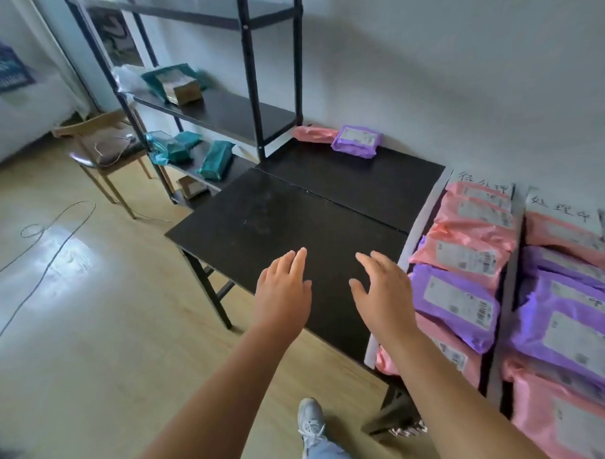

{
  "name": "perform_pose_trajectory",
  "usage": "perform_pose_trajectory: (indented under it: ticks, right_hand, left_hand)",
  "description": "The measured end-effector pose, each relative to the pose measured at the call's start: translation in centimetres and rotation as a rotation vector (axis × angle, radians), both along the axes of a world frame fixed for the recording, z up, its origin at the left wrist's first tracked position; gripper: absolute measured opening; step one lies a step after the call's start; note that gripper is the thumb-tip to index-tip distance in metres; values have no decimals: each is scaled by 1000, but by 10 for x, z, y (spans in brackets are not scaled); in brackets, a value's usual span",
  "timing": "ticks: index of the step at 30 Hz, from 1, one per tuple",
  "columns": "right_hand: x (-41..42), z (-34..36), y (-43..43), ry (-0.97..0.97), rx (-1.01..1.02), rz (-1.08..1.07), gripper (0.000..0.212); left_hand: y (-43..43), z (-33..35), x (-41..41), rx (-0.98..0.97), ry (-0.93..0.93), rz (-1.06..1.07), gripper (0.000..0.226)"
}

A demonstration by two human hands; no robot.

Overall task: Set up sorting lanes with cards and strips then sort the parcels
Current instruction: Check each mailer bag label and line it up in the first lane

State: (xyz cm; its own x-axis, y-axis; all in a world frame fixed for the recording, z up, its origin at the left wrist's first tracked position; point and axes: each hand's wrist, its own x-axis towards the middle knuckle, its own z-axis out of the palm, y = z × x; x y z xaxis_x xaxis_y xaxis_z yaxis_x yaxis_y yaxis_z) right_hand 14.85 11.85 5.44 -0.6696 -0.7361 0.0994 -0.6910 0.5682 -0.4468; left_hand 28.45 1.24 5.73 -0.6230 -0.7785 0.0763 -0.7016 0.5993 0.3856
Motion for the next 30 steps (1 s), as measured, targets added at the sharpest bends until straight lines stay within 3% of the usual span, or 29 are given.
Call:
perform_pose_trajectory:
  ticks: [16,23,30]
  right_hand:
    - [-102,-10,-227,-97,-14,-75,51]
    - [-143,-10,-282,-67,15,-146,53]
    - [-190,-3,-335,-54,68,-363,57]
  left_hand:
    - [-228,3,-96,-48,-67,-73,58]
    - [-302,-4,-167,-23,-61,-213,58]
    - [-384,-7,-242,15,-50,-406,59]
